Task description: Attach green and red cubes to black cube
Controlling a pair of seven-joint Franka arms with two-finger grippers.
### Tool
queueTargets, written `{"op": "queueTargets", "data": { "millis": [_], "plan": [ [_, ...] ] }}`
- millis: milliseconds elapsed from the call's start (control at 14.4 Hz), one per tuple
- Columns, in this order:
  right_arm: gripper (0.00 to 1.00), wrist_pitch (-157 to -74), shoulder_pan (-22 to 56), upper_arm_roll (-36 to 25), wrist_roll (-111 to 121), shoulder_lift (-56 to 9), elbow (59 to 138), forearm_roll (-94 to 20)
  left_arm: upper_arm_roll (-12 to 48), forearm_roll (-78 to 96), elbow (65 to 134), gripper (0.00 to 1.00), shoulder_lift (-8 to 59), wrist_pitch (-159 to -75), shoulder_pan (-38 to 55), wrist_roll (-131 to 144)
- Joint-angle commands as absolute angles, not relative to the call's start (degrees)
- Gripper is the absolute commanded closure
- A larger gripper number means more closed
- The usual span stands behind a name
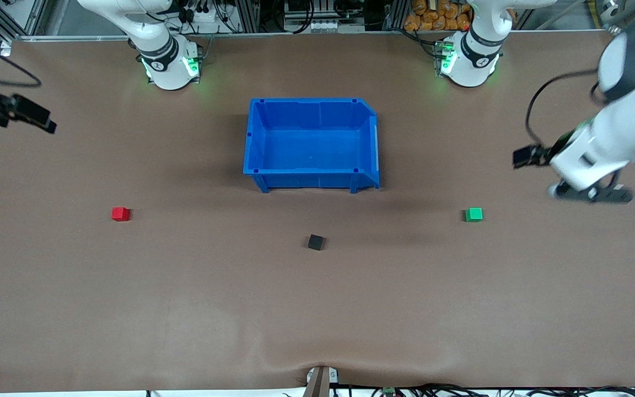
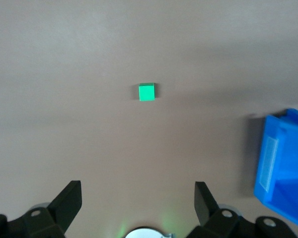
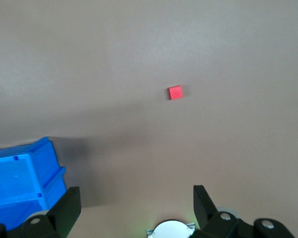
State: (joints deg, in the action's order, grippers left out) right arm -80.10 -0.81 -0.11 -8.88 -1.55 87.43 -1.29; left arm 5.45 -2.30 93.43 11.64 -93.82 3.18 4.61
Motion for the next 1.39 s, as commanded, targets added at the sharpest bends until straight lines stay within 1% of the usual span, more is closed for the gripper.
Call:
{"op": "queueTargets", "data": {
  "millis": [0, 139, 209, 348, 487, 626, 765, 1043, 1113, 1252, 1322],
  "plan": [
    [0.00, -79.71, -1.93, 0.18, -9.75, -12.62, 84.38, -1.32, 5.71, -3.52, 99.02, 0.00, 14.67, -103.75, 3.08, 8.16],
    [0.00, -86.18, -4.20, 0.17, -8.96, -17.38, 84.98, -1.23, 5.71, -3.52, 105.53, 0.00, 15.64, -113.51, 2.73, 9.40],
    [0.00, -87.87, -5.26, 0.18, -8.88, -20.01, 85.08, -1.40, 5.54, -3.52, 108.17, 0.00, 16.17, -117.73, 2.55, 9.49],
    [0.00, -88.77, -6.76, 0.09, -8.79, -25.46, 84.82, -1.06, 5.54, -3.52, 112.57, 0.00, 18.44, -125.38, 2.55, 10.36],
    [0.00, -91.30, -7.73, 0.09, -6.26, -29.69, 84.90, -0.35, 5.45, -3.52, 114.78, 0.00, 21.87, -132.07, 2.55, 11.60],
    [0.00, -92.98, -10.18, 0.17, -1.87, -33.47, 84.90, -1.31, 5.10, -3.52, 114.87, 0.00, 25.47, -136.82, 2.37, 11.60],
    [0.00, -96.57, -11.07, 0.18, 0.51, -36.02, 85.34, -1.41, 5.01, -3.60, 114.87, 0.00, 28.11, -139.04, 2.46, 11.60],
    [0.00, -97.56, -10.55, 0.09, 2.72, -41.04, 86.31, -0.62, 4.92, -3.60, 114.96, 0.00, 29.96, -139.13, 2.55, 11.69],
    [0.09, -97.56, -10.11, 0.09, 2.72, -41.91, 86.83, -0.62, 4.92, -3.60, 115.05, 0.00, 30.23, -139.13, 2.55, 11.60],
    [0.13, -98.52, -9.15, 0.09, 2.64, -42.71, 87.62, -0.44, 4.92, -4.30, 115.92, 0.01, 30.50, -138.61, 2.55, 11.60],
    [0.16, -99.74, -9.05, 0.09, 2.72, -42.98, 87.97, 0.34, 4.92, -5.26, 116.01, 0.25, 30.50, -138.08, 2.46, 11.69]
  ]
}}
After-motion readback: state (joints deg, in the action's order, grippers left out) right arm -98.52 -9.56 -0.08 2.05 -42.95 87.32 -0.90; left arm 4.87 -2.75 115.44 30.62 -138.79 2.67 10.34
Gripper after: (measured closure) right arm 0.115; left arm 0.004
